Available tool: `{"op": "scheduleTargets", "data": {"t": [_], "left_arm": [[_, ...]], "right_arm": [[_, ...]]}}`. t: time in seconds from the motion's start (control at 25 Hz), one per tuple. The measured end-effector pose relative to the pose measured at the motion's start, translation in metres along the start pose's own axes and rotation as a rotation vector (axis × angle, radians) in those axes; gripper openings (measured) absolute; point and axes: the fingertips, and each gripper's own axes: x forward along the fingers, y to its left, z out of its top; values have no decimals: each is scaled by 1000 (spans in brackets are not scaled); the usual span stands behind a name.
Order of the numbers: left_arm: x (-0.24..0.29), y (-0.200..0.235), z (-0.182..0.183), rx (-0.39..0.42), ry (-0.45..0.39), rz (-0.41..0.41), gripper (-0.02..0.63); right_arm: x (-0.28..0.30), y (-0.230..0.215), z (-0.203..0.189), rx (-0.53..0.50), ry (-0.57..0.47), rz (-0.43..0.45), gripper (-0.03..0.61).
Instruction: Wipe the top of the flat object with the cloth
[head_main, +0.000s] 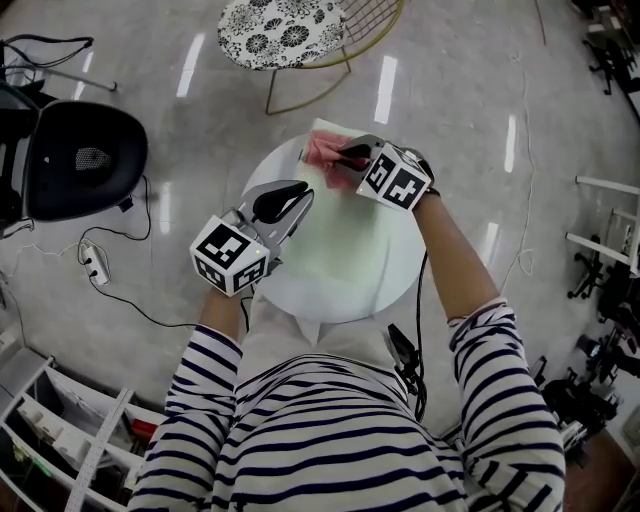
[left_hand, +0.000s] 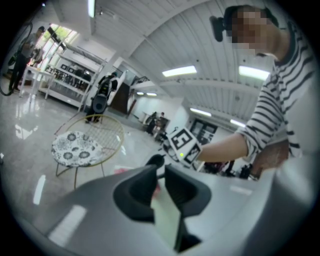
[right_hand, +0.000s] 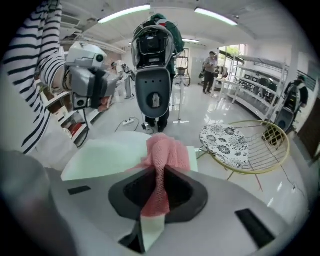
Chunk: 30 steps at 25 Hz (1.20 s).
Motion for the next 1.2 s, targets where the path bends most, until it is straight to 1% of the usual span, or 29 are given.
{"op": "scheduleTargets", "data": {"t": [0.08, 0.16, 0.28, 0.4, 0.56, 0.88, 1.12, 1.2], "left_arm": [[-1, 1, 1, -1, 0, 7, 38], [-2, 2, 1, -2, -1, 15, 38], [-5, 4, 1, -2, -2, 22, 38], [-4, 3, 1, -2, 0, 24, 38], [-8, 1, 0, -2, 0, 36, 38], [-15, 3, -8, 22, 22, 57, 38], [-15, 4, -13, 25, 35, 68, 38], [-15, 4, -15, 27, 41, 69, 38]], "right_arm": [[0, -20, 4, 74, -14, -58, 51], [4, -33, 4, 130, 0, -91, 51], [11, -34, 4, 153, 26, -113, 51], [9, -26, 6, 141, 25, -117, 51], [9, 1, 6, 111, 28, -104, 51], [14, 61, 4, 94, 28, -70, 51], [21, 111, 1, 84, 30, -17, 51], [23, 129, 2, 97, 25, 5, 51]]}}
